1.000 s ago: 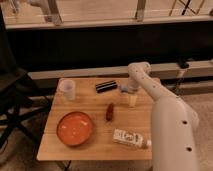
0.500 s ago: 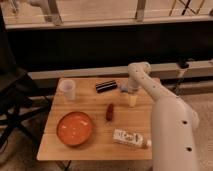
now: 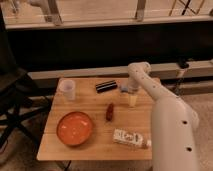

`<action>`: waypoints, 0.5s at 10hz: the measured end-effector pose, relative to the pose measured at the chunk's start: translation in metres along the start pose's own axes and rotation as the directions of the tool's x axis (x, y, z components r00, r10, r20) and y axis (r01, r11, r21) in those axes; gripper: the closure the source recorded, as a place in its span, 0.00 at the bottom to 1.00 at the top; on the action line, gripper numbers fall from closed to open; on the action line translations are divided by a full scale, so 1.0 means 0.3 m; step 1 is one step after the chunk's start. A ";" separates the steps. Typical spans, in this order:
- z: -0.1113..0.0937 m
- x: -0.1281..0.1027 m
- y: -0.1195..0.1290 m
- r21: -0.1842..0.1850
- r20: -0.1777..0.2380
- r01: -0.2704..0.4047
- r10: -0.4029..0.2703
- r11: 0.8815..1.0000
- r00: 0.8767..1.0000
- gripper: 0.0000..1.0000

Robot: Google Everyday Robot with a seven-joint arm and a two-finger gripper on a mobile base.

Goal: Place the white sponge in the ceramic bowl

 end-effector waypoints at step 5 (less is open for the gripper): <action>0.000 0.000 0.000 0.000 0.000 0.000 0.000 1.000 1.000 0.20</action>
